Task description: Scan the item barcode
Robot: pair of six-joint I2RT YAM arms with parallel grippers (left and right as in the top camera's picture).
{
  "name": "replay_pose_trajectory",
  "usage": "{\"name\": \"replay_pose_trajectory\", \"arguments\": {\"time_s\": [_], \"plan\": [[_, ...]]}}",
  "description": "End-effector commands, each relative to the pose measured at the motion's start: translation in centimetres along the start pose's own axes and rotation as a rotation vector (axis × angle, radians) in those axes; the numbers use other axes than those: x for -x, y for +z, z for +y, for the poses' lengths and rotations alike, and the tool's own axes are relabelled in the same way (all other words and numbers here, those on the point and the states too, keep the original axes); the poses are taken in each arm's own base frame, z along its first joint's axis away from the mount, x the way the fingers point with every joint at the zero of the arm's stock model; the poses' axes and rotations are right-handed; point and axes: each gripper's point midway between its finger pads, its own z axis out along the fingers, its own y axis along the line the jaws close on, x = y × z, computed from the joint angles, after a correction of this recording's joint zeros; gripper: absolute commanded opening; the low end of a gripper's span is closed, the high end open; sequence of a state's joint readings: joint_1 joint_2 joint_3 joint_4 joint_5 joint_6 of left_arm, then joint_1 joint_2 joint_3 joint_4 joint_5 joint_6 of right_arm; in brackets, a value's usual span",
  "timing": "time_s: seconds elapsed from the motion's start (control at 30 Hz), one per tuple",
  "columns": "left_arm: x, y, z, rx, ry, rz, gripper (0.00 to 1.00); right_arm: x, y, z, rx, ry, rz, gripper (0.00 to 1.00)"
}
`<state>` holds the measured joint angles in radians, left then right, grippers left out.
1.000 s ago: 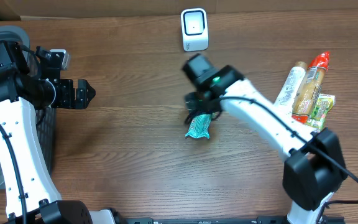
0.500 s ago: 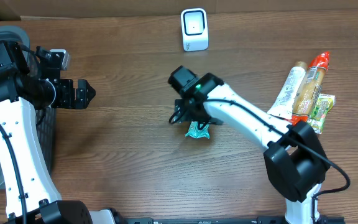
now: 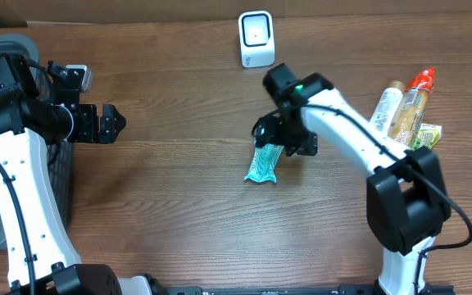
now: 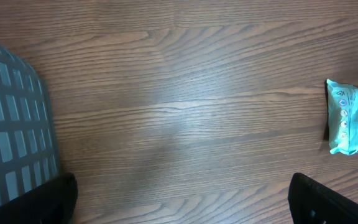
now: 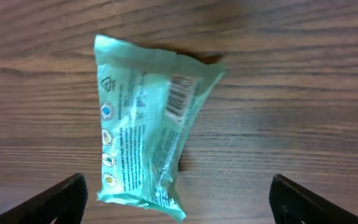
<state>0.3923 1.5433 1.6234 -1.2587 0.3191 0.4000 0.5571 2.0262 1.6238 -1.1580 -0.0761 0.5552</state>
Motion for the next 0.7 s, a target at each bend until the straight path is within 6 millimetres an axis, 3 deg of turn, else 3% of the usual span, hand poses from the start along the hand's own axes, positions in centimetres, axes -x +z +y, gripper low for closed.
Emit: {"name": "replay_pose_trajectory", "arguments": {"time_s": [0.0,0.2,0.43,0.67], "plan": [[0.2,0.3,-0.3,-0.014,0.027,-0.001,0.99,-0.3,-0.1,1.3,-0.132,-0.13,-0.128,0.92],[0.2,0.3,-0.3,-0.014,0.028,-0.001,1.0,0.0,-0.7,3.9,-0.361,-0.386,-0.371,0.91],[0.2,0.3,-0.3,-0.014,0.028,-0.001,0.99,-2.5,3.3,5.9,-0.437,-0.649,-0.295,0.91],[0.2,0.3,-0.3,-0.014,0.028,-0.001,1.0,-4.0,4.7,5.9,-0.482,-0.775,-0.235,0.84]]}}
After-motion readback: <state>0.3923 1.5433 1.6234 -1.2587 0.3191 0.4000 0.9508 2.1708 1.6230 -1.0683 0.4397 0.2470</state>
